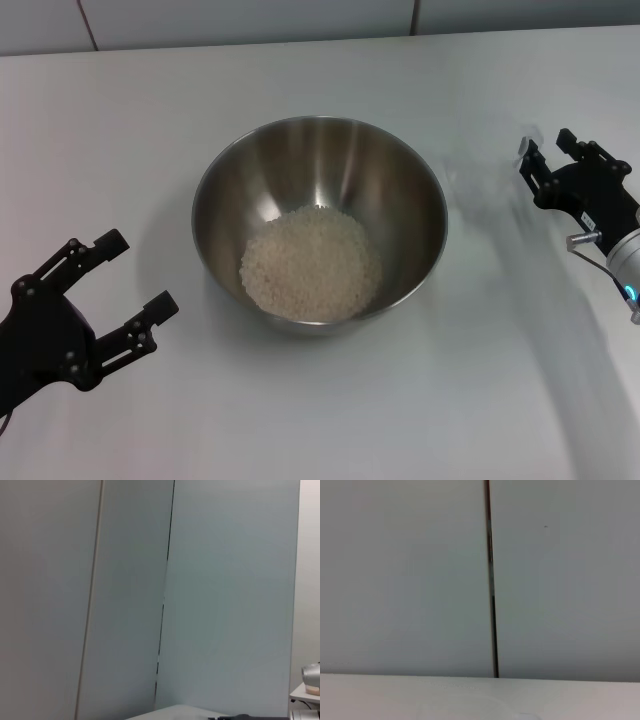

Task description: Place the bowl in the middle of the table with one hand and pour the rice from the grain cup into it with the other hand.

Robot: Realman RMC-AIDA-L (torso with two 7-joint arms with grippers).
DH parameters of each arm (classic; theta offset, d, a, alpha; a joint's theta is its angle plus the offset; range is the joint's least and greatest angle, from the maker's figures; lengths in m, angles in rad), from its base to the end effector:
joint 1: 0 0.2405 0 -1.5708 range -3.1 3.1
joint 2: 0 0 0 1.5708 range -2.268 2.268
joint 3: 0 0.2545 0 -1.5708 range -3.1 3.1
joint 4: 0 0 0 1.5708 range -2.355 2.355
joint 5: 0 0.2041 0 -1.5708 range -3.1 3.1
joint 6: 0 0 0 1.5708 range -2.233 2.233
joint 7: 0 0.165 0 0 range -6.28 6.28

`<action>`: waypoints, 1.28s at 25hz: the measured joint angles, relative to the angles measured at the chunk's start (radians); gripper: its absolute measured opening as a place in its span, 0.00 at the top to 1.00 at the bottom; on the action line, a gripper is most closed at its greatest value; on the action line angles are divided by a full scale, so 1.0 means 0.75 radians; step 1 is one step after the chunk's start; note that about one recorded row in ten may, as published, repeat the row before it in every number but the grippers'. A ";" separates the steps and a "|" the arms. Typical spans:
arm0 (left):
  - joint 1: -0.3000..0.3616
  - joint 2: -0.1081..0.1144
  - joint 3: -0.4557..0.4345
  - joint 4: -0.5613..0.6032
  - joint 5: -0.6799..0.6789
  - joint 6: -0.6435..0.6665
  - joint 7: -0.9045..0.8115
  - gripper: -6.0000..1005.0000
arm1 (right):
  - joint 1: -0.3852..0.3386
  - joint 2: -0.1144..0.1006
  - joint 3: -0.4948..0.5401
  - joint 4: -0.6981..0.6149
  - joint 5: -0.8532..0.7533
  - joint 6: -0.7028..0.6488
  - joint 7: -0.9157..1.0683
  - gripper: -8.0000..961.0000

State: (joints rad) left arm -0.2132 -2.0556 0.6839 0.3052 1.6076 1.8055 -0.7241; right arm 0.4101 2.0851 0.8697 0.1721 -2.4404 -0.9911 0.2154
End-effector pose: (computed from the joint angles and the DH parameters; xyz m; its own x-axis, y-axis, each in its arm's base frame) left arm -0.2955 0.2197 -0.0120 0.6151 0.0187 0.7882 0.4543 -0.8255 -0.3349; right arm 0.3363 0.3374 -0.0460 0.7111 -0.1544 -0.6859 -0.7019 -0.2118 -0.6800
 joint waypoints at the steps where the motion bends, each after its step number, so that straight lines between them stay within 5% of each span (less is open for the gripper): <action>1: 0.000 0.000 -0.001 0.000 0.000 0.000 0.000 0.14 | 0.000 0.000 0.000 -0.001 0.000 0.000 0.000 0.58; 14: 0.000 0.001 -0.002 -0.002 0.000 0.004 0.000 0.14 | -0.006 -0.003 0.000 -0.004 -0.002 -0.002 0.001 0.28; 32: -0.002 -0.002 0.005 0.004 0.000 -0.003 -0.002 0.14 | -0.232 -0.001 -0.092 -0.007 -0.002 -0.387 0.001 0.28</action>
State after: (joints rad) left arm -0.2146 -2.0572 0.6876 0.3081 1.6076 1.8033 -0.7255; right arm 0.2361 2.0840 0.8009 0.1666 -2.4422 -1.2817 0.2160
